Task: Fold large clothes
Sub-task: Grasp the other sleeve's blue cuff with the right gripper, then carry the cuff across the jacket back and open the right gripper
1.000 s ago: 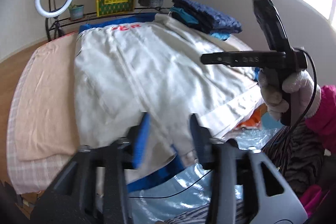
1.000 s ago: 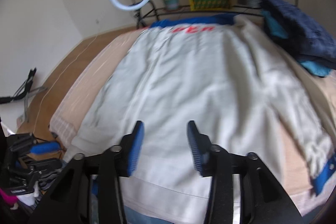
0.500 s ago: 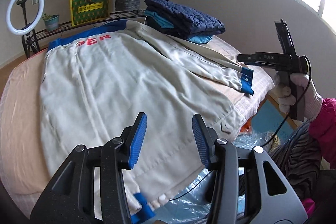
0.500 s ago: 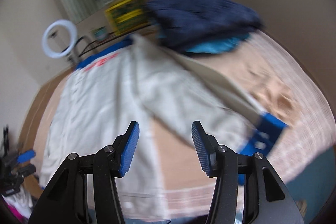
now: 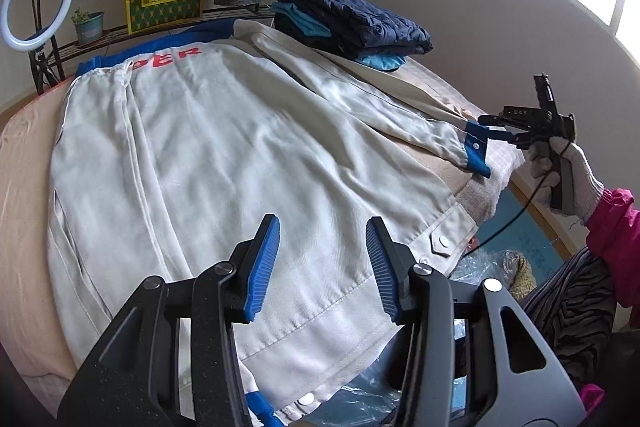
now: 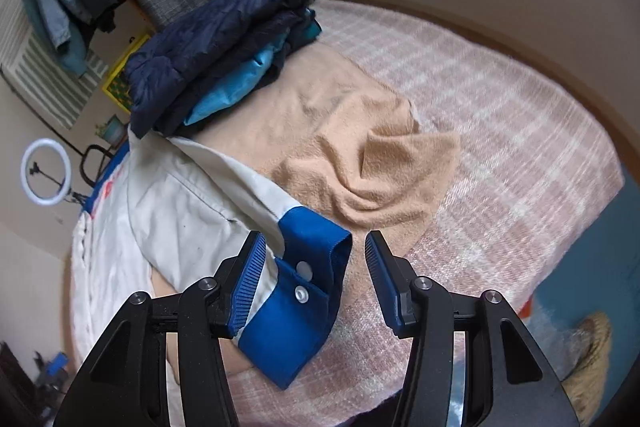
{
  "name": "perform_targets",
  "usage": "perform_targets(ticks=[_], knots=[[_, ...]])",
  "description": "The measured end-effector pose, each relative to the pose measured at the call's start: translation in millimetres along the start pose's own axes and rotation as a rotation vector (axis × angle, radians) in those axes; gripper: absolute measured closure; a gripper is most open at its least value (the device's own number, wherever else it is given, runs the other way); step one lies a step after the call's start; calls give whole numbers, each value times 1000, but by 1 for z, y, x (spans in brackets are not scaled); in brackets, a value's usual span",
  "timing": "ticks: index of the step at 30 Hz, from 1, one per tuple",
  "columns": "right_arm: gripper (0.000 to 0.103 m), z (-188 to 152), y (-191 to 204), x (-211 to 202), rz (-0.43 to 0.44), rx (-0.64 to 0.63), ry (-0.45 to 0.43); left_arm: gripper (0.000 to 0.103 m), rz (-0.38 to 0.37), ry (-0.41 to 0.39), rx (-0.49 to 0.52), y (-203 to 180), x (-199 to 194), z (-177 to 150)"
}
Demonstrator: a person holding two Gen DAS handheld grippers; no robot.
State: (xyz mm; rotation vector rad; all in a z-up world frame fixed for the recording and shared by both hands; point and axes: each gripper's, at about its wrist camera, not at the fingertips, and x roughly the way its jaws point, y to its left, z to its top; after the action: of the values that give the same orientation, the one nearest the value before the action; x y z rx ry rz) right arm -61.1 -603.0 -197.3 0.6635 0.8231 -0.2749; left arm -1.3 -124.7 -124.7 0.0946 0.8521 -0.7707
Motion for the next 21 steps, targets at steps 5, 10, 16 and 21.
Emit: perform_targets(ticks=[5,10,16,21], knots=[[53,7,-4,12,9,3,26,57,-2,7,14,-3,1,-3],[96,4,-2,17,1,-7,44,57,1,6,16,-2,1,-2],[102,-3,37,-19,-9,-141,-62,57,5,-2,6,0,-1,0],[103,-9,80,-61,62,-241,-173,57,9,-20,-11,6,-8,3]])
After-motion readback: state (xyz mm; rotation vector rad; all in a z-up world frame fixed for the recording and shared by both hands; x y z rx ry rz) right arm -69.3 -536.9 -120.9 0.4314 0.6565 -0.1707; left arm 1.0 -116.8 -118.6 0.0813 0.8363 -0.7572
